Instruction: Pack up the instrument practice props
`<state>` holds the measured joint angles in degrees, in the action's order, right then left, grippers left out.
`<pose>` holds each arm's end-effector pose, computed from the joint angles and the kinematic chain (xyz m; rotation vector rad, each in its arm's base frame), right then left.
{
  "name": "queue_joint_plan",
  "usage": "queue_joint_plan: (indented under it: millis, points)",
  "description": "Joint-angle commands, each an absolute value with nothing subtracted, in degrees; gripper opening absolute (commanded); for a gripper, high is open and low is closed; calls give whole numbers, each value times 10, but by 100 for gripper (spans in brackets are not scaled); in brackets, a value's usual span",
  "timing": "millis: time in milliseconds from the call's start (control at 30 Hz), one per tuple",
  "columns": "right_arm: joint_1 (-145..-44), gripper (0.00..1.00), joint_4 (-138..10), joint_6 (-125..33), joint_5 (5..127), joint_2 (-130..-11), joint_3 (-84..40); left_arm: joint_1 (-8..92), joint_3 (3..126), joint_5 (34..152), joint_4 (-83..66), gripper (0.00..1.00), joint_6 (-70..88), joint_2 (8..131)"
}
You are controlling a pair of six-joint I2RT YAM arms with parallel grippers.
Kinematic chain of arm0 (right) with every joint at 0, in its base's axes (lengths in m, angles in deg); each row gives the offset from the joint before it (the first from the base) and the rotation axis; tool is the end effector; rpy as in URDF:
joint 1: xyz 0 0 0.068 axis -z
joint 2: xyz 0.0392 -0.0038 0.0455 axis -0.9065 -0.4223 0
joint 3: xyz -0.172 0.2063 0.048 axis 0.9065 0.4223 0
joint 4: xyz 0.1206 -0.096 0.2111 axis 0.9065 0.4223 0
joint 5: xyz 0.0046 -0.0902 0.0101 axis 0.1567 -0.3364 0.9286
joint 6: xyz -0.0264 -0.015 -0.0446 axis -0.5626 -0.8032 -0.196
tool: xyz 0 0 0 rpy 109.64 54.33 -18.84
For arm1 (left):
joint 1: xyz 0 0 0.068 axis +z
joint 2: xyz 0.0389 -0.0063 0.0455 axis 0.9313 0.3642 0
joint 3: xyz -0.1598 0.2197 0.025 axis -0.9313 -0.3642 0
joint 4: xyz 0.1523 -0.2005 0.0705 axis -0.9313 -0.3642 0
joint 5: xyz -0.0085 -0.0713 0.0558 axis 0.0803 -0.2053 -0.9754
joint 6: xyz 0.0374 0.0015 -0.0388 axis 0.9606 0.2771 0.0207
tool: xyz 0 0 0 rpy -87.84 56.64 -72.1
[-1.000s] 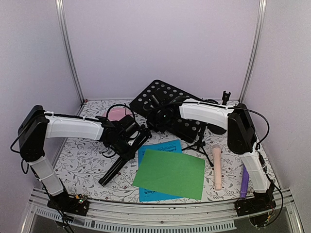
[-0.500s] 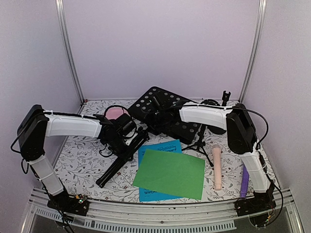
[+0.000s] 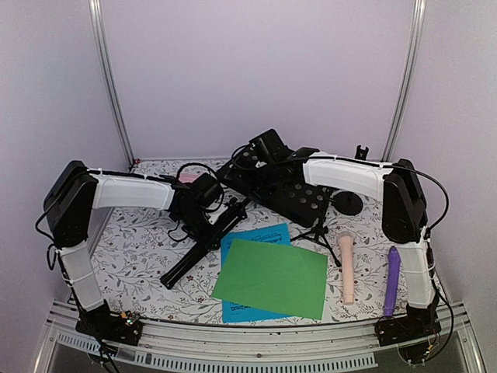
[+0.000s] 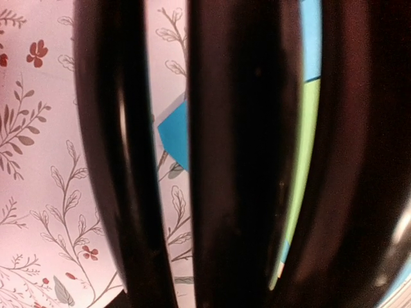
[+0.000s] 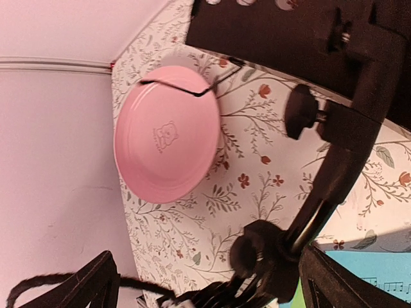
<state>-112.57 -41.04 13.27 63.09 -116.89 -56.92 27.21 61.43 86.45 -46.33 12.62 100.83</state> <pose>0.3453 0.3821 0.2381 0.3596 2.5201 1.0377 0.2676 -0.2376 0.1629 0.8332 2.7538 -0.2221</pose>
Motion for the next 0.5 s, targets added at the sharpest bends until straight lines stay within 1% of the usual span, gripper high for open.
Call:
queue_joint_plan:
  millis: [0,133,333,467]
  points:
    - [-1127,99,-442,81,646,-1103,-563,272,662,844,-432,12,120,1008]
    - [-1126,99,-444,52,652,-1081,-559,269,679,830,-427,14,118,1001]
    - [-1126,99,-490,5,653,-1034,-524,249,764,774,-483,13,145,1016]
    - [-1126,99,-496,-8,646,-1009,-506,259,769,788,-482,13,146,1015]
